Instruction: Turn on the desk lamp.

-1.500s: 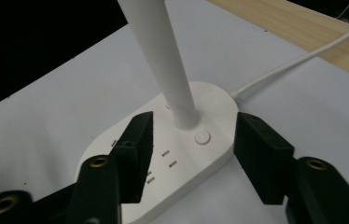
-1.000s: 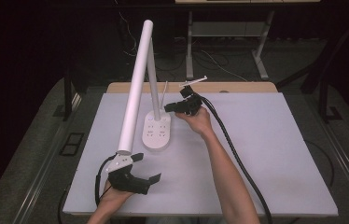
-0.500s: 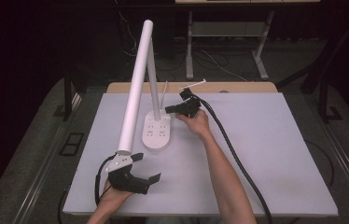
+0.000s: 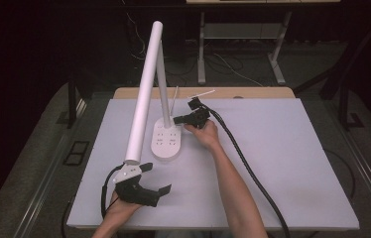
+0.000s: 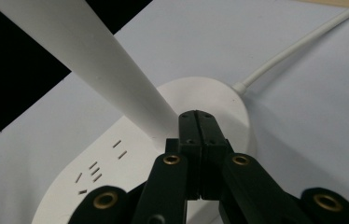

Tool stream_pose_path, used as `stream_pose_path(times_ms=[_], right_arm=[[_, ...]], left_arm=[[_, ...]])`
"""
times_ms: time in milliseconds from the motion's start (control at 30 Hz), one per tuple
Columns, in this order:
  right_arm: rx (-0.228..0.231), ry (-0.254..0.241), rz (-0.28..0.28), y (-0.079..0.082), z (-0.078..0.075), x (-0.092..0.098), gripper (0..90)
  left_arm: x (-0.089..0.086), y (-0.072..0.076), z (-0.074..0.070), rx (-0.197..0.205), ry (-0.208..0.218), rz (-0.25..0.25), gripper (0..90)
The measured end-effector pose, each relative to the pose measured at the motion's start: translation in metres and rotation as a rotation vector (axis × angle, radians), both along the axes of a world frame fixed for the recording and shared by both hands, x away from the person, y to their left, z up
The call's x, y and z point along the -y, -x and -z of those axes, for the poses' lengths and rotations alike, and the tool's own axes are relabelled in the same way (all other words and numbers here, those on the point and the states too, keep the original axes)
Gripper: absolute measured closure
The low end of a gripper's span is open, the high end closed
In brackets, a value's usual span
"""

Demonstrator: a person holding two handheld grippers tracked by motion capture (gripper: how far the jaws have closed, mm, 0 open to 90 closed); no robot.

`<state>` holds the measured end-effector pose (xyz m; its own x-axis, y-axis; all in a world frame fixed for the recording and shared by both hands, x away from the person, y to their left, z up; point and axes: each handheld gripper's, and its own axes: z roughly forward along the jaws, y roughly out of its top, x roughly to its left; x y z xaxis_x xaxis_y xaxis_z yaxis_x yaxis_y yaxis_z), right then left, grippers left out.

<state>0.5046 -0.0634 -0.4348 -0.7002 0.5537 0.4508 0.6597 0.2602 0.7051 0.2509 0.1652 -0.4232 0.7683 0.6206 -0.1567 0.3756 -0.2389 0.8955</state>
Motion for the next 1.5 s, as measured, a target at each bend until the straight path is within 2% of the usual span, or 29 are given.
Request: stream_pose_path(times_ms=[200, 300, 567, 633, 667, 767, 867, 967, 1167, 1233, 1500], right_arm=[[0.015, 0.02, -0.015, 0.003, 0.004, -0.006, 89.7], [0.051, 0.059, -0.025, 0.008, 0.002, -0.013, 89.9], [0.048, 0.026, -0.004, 0.009, 0.006, -0.011, 90.0], [0.032, 0.003, 0.0, 0.008, 0.009, -0.01, 90.0], [0.031, -0.035, 0.008, 0.009, 0.013, -0.008, 90.0], [0.026, -0.052, 0.016, 0.009, 0.015, -0.007, 90.0], [0.032, -0.035, 0.013, 0.009, 0.012, -0.008, 89.9], [0.024, -0.05, 0.015, 0.008, 0.012, -0.007, 89.8], [0.039, -0.03, 0.034, 0.007, 0.002, 0.001, 89.7], [0.05, -0.018, 0.034, 0.008, -0.007, 0.008, 89.7], [0.089, 0.009, 0.031, 0.014, -0.028, 0.024, 89.8]], left_arm=[[-0.001, 0.0, 0.0, -0.002, 0.005, -0.006, 0.0], [-0.001, 0.0, 0.0, 0.0, 0.004, -0.009, 0.0], [0.0, 0.001, 0.0, 0.0, 0.001, -0.007, 0.0], [0.0, 0.001, 0.0, 0.001, 0.001, -0.007, 0.0], [-0.001, 0.001, 0.0, 0.004, -0.001, -0.006, 0.0], [0.0, 0.002, 0.0, 0.006, 0.004, -0.009, 0.0], [-0.001, 0.001, 0.0, 0.005, 0.003, -0.005, 0.0], [-0.001, 0.0, 0.0, 0.001, 0.005, -0.006, 0.0], [-0.001, 0.0, 0.0, -0.002, 0.009, -0.008, 0.0], [-0.001, 0.0, 0.0, 0.0, 0.009, -0.008, 0.0], [-0.001, 0.0, 0.0, 0.0, 0.01, -0.009, 0.0]])
